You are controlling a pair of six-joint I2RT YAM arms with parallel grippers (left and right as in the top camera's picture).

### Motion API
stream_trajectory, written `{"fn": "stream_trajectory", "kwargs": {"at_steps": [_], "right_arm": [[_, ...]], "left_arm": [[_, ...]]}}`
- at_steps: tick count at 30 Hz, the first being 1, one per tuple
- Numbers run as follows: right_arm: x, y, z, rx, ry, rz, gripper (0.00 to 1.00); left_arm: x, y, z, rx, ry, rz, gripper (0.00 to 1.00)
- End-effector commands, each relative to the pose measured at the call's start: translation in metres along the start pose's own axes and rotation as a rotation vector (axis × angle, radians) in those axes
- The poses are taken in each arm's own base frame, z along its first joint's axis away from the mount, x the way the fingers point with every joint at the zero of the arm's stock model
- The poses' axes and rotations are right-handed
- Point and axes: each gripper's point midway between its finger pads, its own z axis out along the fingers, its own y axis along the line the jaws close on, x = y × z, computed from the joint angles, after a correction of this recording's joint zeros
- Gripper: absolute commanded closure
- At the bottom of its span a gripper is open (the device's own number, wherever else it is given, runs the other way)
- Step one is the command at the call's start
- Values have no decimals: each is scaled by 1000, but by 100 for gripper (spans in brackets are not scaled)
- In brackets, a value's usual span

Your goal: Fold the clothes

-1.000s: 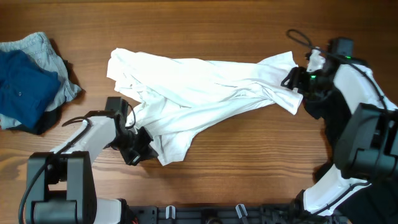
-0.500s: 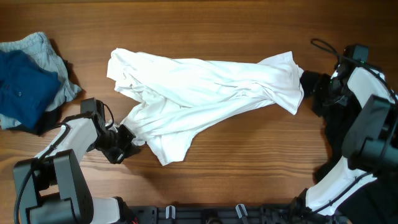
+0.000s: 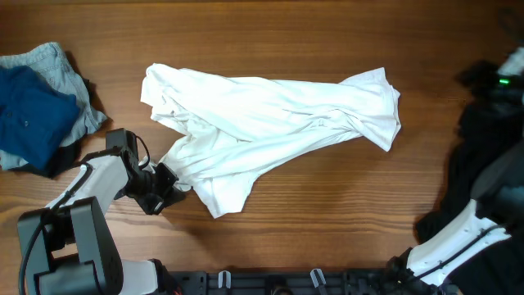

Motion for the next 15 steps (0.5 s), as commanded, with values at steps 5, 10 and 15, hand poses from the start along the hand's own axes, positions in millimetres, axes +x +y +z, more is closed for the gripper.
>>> {"fn": "stream_trajectory", "kwargs": {"at_steps": [5, 10, 15], "right_arm": [[70, 112, 65, 102, 131, -372, 11], [67, 112, 83, 289, 27, -324, 12], [60, 124, 117, 199, -11, -334, 14]], "left_arm": [[-1, 0, -1, 5, -13, 18, 96], [-2, 0, -1, 5, -14, 19, 96], [-2, 0, -1, 6, -14, 18, 96]]}}
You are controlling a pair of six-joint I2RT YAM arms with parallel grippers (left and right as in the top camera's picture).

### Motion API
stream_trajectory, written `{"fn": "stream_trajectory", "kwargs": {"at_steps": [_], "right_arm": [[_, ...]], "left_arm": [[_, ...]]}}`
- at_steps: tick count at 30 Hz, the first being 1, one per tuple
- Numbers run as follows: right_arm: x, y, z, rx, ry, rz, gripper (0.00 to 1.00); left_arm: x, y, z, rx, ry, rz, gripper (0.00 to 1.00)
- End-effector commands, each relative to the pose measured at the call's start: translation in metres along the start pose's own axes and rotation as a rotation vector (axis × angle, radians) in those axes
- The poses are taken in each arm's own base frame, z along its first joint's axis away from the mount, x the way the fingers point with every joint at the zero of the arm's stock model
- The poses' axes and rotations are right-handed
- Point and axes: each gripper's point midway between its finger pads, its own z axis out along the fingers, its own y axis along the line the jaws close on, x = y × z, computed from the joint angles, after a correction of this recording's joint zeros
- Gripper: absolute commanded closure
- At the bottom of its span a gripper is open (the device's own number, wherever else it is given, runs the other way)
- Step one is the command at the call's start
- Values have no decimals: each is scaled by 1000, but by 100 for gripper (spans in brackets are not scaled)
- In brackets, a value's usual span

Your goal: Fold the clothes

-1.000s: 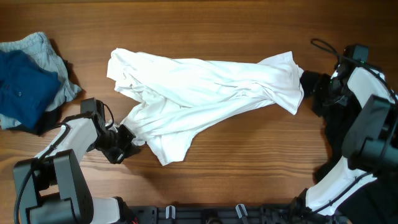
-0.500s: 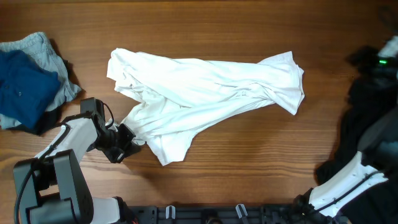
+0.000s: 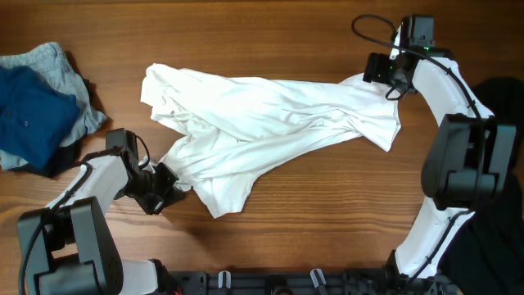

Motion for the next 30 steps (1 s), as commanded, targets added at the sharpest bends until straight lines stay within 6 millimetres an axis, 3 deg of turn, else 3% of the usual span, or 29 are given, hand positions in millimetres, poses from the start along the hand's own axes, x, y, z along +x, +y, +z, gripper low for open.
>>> {"fn": "stream_trajectory", "kwargs": {"at_steps": [1, 5, 6, 8, 10, 11, 14, 18, 19, 20, 23, 26, 30], "right_arm": [[12, 3, 36, -27, 29, 25, 14], [19, 6, 59, -49, 43, 27, 17], [19, 7, 60, -50, 38, 27, 23], [13, 9, 60, -62, 18, 26, 49], [11, 15, 59, -98, 12, 25, 88], [11, 18, 59, -115, 14, 26, 96], [2, 19, 41, -115, 2, 25, 96], [-35, 24, -36, -119, -103, 17, 96], [-51, 26, -79, -128, -180, 14, 96], [-60, 25, -108, -127, -235, 12, 96], [-72, 26, -176, -135, -354, 8, 96], [-54, 23, -212, -134, -339, 13, 96], [-1, 21, -237, -141, -185, 14, 96]], "left_arm": [[-1, 1, -1, 1, -12, 16, 96], [-1, 1, -1, 1, -12, 16, 96], [-1, 1, -1, 1, -12, 16, 96], [-1, 1, -1, 1, -12, 15, 96], [-1, 1, -1, 1, -12, 15, 96], [-1, 1, -1, 1, -12, 13, 96], [-1, 1, -1, 1, -11, 12, 96], [-1, 1, -1, 1, -12, 13, 96], [-1, 1, -1, 2, -13, 13, 96], [-1, 1, -1, 2, -13, 13, 96], [-2, 0, -1, 3, -16, 15, 96], [-4, -1, -1, 9, -24, 20, 96], [-6, -2, -1, 14, -33, 26, 96]]}}
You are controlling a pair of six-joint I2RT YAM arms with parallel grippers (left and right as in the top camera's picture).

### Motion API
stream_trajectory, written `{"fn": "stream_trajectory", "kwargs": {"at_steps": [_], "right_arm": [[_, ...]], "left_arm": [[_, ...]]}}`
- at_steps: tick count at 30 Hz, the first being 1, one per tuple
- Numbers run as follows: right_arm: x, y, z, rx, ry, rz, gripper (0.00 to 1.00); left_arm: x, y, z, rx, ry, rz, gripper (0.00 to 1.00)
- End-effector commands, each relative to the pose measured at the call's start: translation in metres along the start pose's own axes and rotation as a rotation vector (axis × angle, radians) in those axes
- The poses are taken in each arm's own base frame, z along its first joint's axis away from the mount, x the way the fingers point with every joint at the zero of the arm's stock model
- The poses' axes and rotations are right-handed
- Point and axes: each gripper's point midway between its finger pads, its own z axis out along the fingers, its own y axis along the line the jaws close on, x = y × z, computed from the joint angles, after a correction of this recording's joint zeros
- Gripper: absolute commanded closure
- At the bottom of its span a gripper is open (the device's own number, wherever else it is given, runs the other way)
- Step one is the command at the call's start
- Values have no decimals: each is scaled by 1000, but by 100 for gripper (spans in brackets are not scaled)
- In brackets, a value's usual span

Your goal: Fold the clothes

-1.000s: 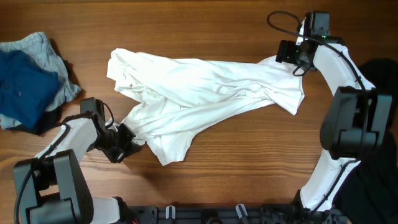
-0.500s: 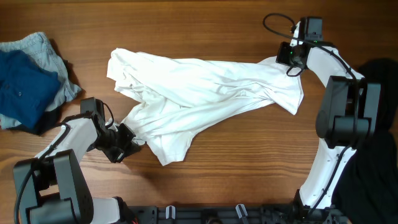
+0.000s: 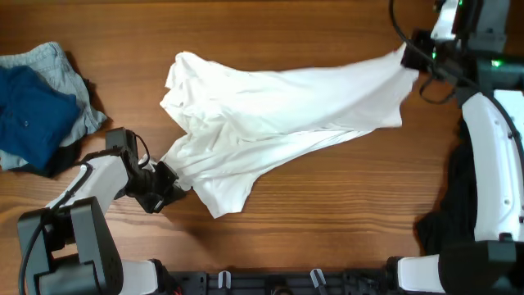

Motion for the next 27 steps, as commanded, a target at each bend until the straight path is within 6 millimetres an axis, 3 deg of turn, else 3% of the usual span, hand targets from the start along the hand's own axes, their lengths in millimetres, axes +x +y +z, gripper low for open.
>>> {"fn": "stream_trajectory", "kwargs": {"at_steps": [1, 4, 6, 10, 11, 13, 14, 18, 23, 25, 27], "right_arm": [[29, 6, -24, -33, 91, 8, 96], [47, 20, -52, -113, 131, 15, 96], [45, 37, -80, -202, 81, 7, 96], [-10, 53, -128, -268, -234, -57, 96], [-34, 54, -137, -261, -343, -73, 94], [-62, 54, -136, -249, -444, -84, 92], [-70, 55, -129, -253, -458, -86, 92], [-94, 54, -54, -253, -429, -77, 92], [-126, 72, 62, -315, -497, -67, 89], [-136, 58, 88, -269, -538, 47, 85], [-143, 36, 98, -183, -578, 131, 84]], "left_arm": [[-4, 0, -1, 2, -22, 21, 96], [-5, -1, -1, 6, -29, 25, 96], [-7, -1, -1, 9, -34, 28, 96], [-9, -3, -1, 16, -46, 34, 96], [-10, -4, -1, 17, -48, 35, 96], [-11, -4, -1, 21, -53, 38, 96], [-12, -5, -1, 22, -55, 39, 96], [-14, -6, -2, 27, -64, 43, 96], [-15, -7, -2, 30, -69, 42, 96], [-16, -8, -2, 33, -73, 44, 96], [-17, -9, -2, 36, -78, 47, 96]]}}
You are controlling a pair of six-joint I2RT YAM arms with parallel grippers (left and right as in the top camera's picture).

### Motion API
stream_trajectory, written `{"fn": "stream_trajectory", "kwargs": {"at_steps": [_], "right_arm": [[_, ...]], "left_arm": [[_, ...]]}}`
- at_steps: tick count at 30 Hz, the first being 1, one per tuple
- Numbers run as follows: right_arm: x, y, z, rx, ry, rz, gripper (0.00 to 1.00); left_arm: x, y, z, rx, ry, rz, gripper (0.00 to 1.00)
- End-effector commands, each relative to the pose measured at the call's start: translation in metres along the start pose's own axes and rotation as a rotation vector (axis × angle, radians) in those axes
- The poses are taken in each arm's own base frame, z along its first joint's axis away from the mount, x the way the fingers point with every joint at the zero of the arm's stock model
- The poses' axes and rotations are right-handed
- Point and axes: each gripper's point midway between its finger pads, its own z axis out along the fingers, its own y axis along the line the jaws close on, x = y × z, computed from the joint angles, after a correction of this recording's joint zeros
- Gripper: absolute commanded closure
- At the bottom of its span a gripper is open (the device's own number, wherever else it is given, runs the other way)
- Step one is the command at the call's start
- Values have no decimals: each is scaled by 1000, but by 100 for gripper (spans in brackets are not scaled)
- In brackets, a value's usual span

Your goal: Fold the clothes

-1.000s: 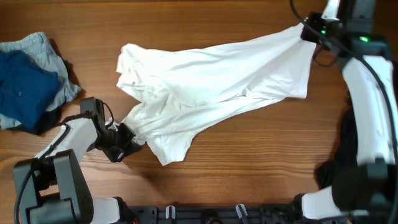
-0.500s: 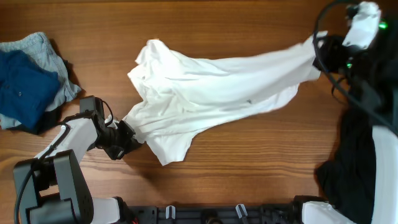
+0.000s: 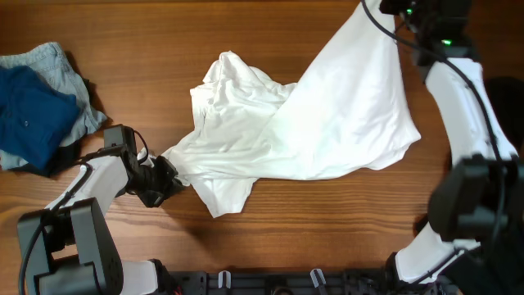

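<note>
A white garment (image 3: 311, 123) stretches across the table, from its low left corner up to the top right of the overhead view. My left gripper (image 3: 166, 174) is shut on that left corner, low on the table. My right gripper (image 3: 385, 6) is shut on the garment's far right edge and holds it lifted near the frame's top, so the cloth hangs in a broad sheet. A bunched fold (image 3: 233, 78) lies at the middle.
A pile of folded blue and grey clothes (image 3: 37, 111) sits at the left edge. Dark cloth (image 3: 501, 106) lies at the right edge behind my right arm. The wooden table (image 3: 123, 33) shows around the garment.
My right gripper has moved up and left with the garment's right edge, lifting more cloth off the table. The bunched left part slid right. My left gripper stayed put.
At first my left gripper held the garment's left corner and the right arm was low at the right edge. Then the right gripper was at the garment's upper right corner, then held it higher and farther right, and now raised at the frame's top.
</note>
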Motion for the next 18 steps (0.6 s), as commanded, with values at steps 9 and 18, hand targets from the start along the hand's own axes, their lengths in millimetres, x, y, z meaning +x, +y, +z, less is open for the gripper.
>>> {"fn": "stream_trajectory", "kwargs": {"at_steps": [9, 18], "right_arm": [[27, -63, -41, 259, 199, 199, 65], [165, -72, -142, 486, 866, 293, 53]], "left_arm": [[11, -5, -1, 41, 51, -2, 71], [45, -21, 15, -10, 126, 117, 55]]}}
